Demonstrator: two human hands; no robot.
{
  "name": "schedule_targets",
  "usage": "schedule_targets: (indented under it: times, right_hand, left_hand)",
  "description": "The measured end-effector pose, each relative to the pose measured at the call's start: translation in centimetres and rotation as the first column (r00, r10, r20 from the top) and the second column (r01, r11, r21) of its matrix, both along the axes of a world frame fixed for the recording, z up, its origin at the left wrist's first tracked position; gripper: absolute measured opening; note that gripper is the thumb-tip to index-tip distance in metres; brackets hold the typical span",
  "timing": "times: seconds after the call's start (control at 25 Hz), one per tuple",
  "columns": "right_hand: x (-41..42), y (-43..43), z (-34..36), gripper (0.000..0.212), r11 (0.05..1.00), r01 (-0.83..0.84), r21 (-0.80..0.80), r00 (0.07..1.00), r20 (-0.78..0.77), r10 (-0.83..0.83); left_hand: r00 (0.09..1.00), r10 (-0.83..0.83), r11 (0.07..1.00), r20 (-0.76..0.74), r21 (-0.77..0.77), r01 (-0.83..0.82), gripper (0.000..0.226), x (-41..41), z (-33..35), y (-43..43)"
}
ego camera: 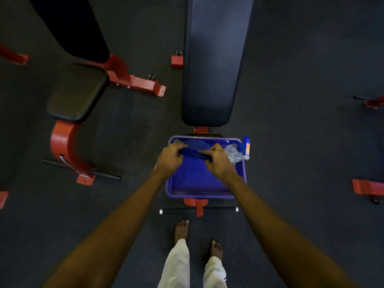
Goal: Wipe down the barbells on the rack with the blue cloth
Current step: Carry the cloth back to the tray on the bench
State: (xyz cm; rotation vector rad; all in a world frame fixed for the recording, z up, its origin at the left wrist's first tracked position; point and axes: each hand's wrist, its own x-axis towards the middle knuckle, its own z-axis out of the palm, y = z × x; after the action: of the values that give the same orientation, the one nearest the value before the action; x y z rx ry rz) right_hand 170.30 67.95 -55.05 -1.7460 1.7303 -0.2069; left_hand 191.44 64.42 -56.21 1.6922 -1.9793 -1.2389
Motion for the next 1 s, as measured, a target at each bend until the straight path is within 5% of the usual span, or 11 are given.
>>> schedule_targets:
  times: [0.24,0.48,0.6,0.68,0.8,1.0]
  right_hand:
    - [1.5,0.6,-10.5,0.037,0.985,-0.022,0.170,1.000,-0.016,0.025]
    - [2.4,3.9,-16.7,0.050,0.903,-0.117,0.414,0.976,-0.120,0.182]
    - [2.2,3.6,-16.4,0.059,0.870,-0.147,0.470,0.966,-0.120,0.228]
    - [1.9,3.2,-15.7,0.058,0.861,-0.145,0.487,0.958,-0.148,0.245]
    - [1.9,3.4,-13.3,0.051,0.879,-0.120,0.462,0.973,-0.124,0.197]
    - [0.4,4.1,-6.7,0.049,0.960,-0.025,0.277,1.000,0.017,0.021]
  left_hand:
    - [0.940,-0.262,0.962,0.218,0.135,0.237,0.052,0.8,-9.9,1.4]
    - [0.581,-0.630,0.762,0.516,0.265,0.591,0.054,0.4,-16.1,4.2]
    - [0.526,-0.649,0.740,0.549,0.296,0.604,0.059,-0.1,-16.1,4.3]
    - [0.548,-0.652,0.749,0.523,0.334,0.573,0.059,-0.4,-15.3,4.0]
    - [0.761,-0.521,0.850,0.387,0.316,0.421,0.059,-0.3,-13.2,3.9]
    - [0.941,-0.256,0.947,0.221,0.252,0.199,0.093,-0.7,-6.6,3.5]
